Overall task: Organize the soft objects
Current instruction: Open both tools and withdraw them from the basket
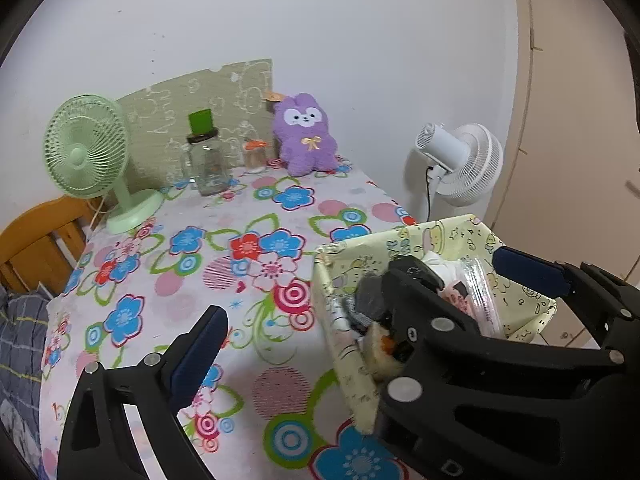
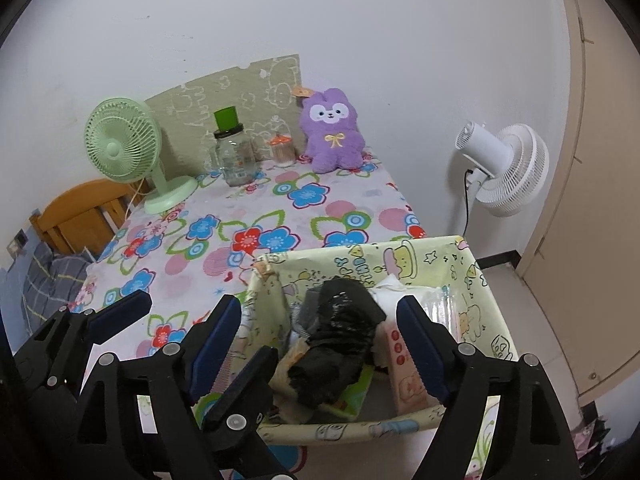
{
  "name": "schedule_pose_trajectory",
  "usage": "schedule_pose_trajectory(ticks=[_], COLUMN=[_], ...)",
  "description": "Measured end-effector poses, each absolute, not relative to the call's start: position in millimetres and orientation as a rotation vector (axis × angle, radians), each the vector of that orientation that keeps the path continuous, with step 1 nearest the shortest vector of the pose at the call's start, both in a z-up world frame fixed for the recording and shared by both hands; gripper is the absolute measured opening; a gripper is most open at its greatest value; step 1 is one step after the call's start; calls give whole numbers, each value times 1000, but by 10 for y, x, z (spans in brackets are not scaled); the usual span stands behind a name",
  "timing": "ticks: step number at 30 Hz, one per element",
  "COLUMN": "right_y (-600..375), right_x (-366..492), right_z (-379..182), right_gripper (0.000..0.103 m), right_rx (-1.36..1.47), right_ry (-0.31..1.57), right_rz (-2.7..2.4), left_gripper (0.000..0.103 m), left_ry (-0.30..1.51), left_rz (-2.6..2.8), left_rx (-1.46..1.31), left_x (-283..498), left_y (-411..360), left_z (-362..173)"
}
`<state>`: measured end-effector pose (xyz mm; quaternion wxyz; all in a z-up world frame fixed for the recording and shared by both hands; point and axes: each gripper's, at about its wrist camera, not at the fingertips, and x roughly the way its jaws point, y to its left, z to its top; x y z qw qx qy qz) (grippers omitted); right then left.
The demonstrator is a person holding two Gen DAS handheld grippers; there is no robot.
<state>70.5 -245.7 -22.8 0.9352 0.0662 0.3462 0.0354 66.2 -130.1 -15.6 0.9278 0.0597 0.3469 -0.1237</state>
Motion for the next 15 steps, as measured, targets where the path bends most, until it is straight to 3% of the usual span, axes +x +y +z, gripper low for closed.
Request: schedule_pose_trajectory(ticks=[15], right_y=[-2065], right_x=[397], right_z=[-31], right_gripper=[86], right_rx=[111], right_ry=[663], right_rz=[126], left_gripper=[102], left_ry=[653], left_rz=[-180], left_rx=[72], left_x=[337], left_y=[-761], left_z=[8])
